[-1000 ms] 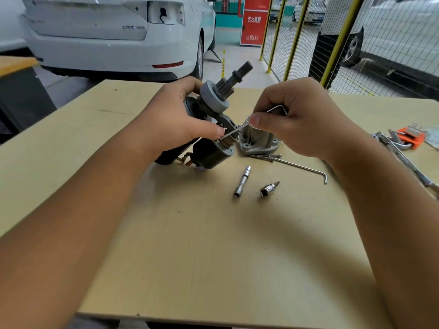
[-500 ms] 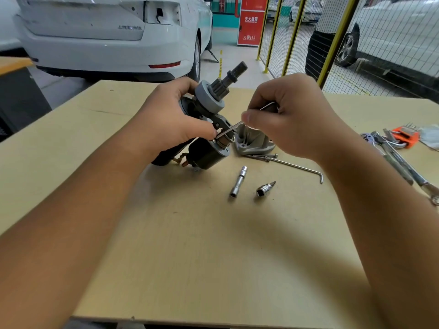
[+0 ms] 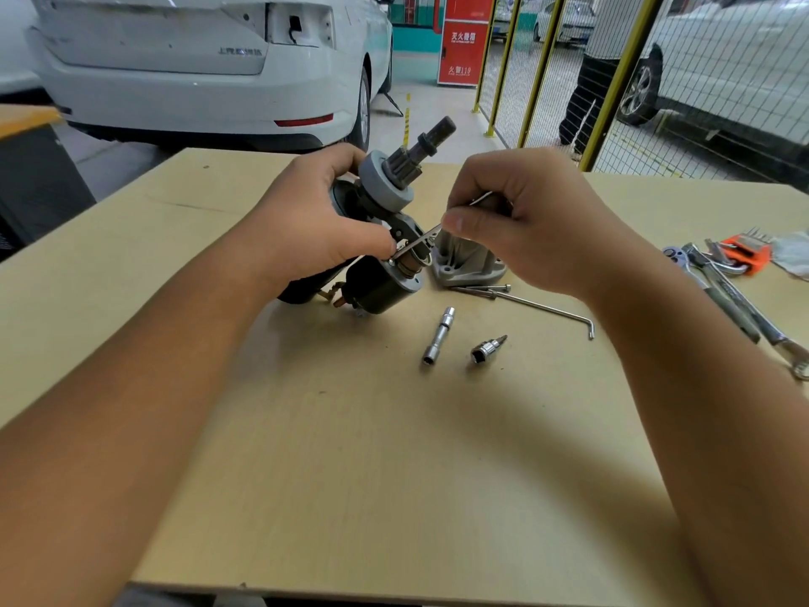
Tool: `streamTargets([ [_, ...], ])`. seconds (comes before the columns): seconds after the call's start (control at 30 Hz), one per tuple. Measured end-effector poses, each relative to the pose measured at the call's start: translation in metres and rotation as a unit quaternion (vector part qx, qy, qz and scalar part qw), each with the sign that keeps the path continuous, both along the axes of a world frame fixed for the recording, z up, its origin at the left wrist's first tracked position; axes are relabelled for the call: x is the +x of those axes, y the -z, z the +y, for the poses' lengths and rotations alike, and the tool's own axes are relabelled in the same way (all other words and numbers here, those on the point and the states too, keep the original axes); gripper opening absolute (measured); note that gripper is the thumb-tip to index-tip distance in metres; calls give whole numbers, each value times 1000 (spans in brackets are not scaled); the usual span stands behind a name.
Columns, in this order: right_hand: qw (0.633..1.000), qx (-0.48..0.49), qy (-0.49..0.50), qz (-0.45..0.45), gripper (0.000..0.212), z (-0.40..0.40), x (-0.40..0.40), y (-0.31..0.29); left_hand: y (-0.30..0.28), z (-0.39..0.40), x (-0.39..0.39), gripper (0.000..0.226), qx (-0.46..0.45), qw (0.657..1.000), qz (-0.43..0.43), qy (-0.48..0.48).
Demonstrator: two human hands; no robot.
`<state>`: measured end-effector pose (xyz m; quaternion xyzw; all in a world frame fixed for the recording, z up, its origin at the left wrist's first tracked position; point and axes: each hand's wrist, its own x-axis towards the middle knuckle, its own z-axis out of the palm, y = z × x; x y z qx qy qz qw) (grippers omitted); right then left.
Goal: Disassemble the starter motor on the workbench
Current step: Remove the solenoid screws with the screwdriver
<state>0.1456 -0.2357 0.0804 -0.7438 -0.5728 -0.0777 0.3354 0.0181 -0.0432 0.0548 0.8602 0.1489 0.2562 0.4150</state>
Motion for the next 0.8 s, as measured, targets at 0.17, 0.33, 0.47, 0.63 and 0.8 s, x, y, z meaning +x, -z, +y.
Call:
streamTargets([
  [0.17, 1000, 19, -9, 22, 9, 7, -5, 8, -1, -1, 0, 43, 10, 1000, -8, 15],
  [0.33, 997, 12, -3, 76, 11, 8, -3, 12, 0, 2, -1, 39, 12, 999, -15, 28],
  [0.47, 993, 56, -16, 98, 12, 3, 1, 3, 1, 4, 0, 42, 14, 999, -9, 31],
  [0.63, 998, 15, 2, 57, 10, 6, -3, 8, 3, 6, 1, 44, 16, 1000, -10, 25],
  [0.8, 998, 14, 6, 53, 10, 6, -4, 6, 2, 6, 0, 43, 13, 999, -10, 27],
])
